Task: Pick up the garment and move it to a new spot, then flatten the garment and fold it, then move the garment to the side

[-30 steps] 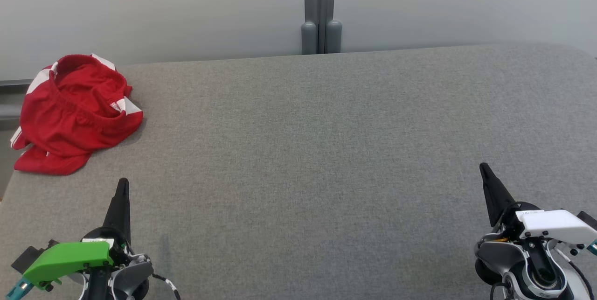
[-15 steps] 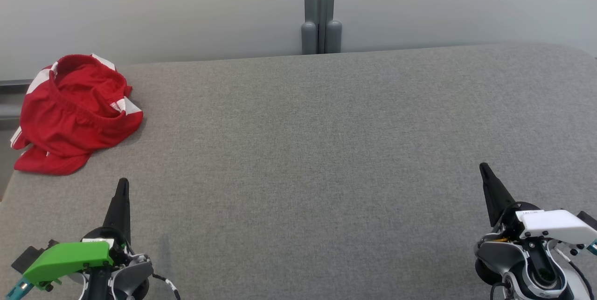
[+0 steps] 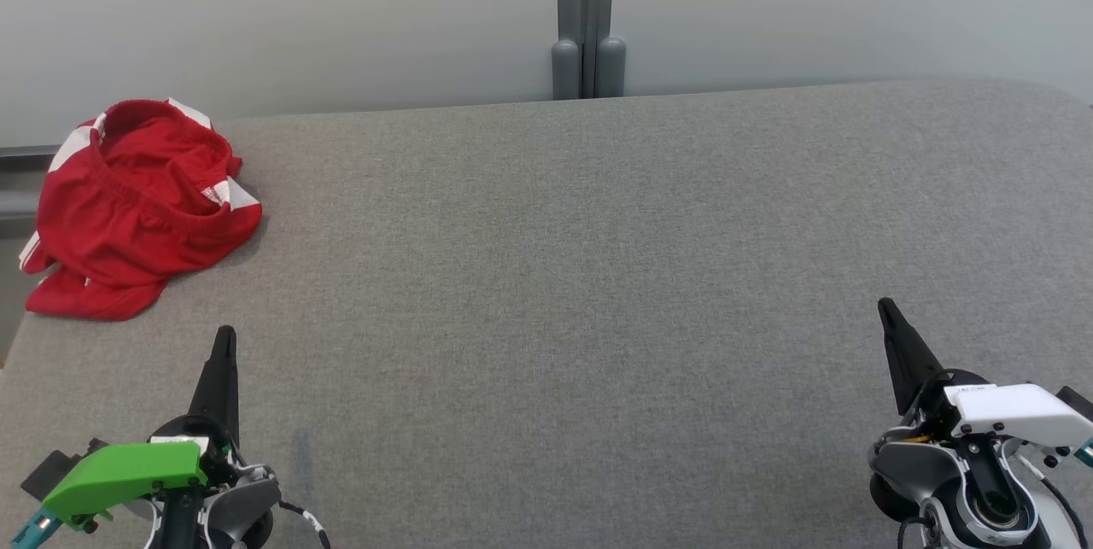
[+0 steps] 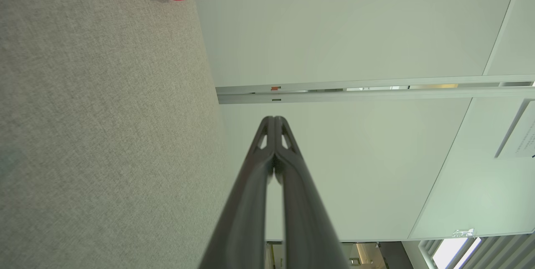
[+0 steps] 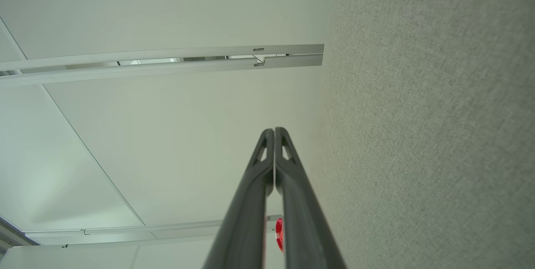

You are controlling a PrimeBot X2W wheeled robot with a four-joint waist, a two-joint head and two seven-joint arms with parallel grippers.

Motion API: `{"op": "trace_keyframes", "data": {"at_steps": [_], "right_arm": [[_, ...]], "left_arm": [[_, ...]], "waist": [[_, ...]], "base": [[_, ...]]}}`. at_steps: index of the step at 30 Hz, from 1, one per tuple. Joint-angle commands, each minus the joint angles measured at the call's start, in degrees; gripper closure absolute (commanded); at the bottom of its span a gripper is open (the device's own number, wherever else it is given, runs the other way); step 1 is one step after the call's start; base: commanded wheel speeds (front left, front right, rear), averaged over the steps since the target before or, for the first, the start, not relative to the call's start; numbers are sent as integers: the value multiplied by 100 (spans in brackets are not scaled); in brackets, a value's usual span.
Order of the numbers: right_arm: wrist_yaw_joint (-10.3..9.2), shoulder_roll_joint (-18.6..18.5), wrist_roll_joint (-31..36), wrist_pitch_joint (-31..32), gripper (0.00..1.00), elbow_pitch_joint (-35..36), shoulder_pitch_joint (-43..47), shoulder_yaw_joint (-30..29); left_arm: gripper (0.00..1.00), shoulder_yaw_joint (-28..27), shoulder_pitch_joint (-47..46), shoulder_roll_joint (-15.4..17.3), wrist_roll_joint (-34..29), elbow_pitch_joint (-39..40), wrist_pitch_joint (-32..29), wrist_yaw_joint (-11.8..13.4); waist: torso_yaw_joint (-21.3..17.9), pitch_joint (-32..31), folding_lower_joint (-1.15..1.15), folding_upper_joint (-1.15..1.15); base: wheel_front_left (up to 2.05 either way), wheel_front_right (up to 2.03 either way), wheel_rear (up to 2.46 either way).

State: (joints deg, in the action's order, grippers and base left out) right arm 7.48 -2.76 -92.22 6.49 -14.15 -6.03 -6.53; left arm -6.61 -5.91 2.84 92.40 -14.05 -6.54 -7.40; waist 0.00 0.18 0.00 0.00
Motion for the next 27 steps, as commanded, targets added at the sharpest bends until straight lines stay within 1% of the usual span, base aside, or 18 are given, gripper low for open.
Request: {"op": "trace_keyframes", "data": {"at_steps": [1, 13, 14, 17, 27], "right_arm": [[2, -23, -40, 21, 100, 30, -37, -6], [2, -23, -40, 21, 100, 30, -37, -6], [1, 4, 4, -6, 0, -18, 7, 4], [-1, 42, 4, -7, 0, -160, 127, 15], [-1, 33, 198, -296, 0, -131, 174, 108]], "left_arm": [[100, -3, -63, 8, 2, 10, -14, -32], [100, -3, -63, 8, 2, 10, -14, -32], [0, 4, 6, -2, -2, -14, 5, 2], [0, 20, 122, -35, -2, -167, 11, 16], [0, 246, 186, -29, -191, -50, 300, 15]], "waist": [[0, 0, 0, 0], [0, 0, 0, 0], [0, 0, 0, 0], [0, 0, 0, 0], [2, -4, 0, 0]], "base": [[0, 0, 0], [0, 0, 0], [0, 0, 0], [0, 0, 0], [0, 0, 0]]}}
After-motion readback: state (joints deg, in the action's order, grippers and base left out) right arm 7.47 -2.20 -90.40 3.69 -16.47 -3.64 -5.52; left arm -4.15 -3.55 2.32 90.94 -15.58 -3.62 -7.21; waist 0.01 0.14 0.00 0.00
